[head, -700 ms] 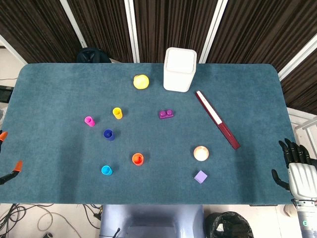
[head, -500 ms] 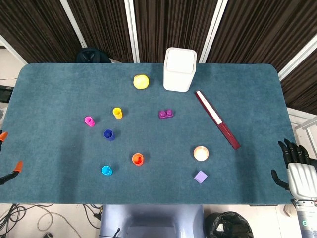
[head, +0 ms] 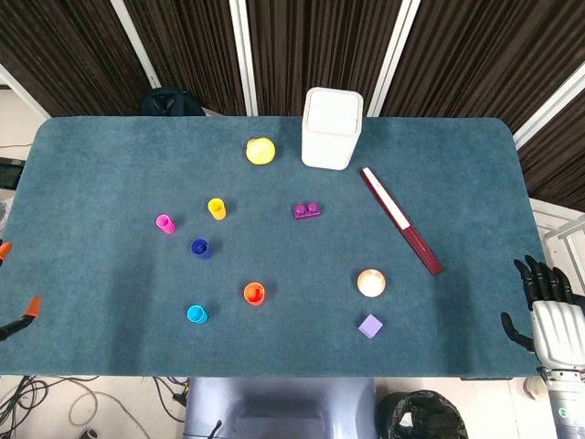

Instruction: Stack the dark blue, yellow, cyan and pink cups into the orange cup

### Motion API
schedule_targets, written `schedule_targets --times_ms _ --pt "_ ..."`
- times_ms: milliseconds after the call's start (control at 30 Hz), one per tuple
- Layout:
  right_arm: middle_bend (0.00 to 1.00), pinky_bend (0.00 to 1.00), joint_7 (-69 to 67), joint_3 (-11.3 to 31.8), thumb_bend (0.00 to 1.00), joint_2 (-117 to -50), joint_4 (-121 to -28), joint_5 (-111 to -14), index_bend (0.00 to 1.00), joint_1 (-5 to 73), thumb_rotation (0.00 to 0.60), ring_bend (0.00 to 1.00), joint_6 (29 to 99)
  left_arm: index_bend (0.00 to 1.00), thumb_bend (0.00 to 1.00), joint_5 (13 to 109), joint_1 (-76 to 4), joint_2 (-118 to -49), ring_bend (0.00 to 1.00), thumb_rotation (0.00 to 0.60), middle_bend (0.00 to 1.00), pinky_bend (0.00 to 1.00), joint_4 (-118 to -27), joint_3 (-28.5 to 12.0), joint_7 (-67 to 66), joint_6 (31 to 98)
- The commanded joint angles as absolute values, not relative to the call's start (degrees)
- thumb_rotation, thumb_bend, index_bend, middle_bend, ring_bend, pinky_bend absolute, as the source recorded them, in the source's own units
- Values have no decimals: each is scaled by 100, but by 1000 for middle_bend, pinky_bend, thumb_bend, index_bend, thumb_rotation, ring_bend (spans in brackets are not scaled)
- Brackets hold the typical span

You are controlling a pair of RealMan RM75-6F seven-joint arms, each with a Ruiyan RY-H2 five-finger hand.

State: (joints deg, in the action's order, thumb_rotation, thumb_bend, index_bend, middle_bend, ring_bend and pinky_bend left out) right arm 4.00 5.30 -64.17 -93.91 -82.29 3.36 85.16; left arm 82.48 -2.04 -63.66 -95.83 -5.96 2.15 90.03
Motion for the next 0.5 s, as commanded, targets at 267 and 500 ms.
schedule_targets --times_ms 267,500 --pt "0 24 416 534 420 -6417 -9395 -8163 36 331 600 36 8481 80 230 8300 -235 -6328 0 600 20 0 -9553 -575 280 8942" --pt "0 24 403 585 420 -6404 -9367 -8009 36 324 600 36 8444 85 225 8468 -794 -5954 0 600 18 0 -9754 -653 386 8118"
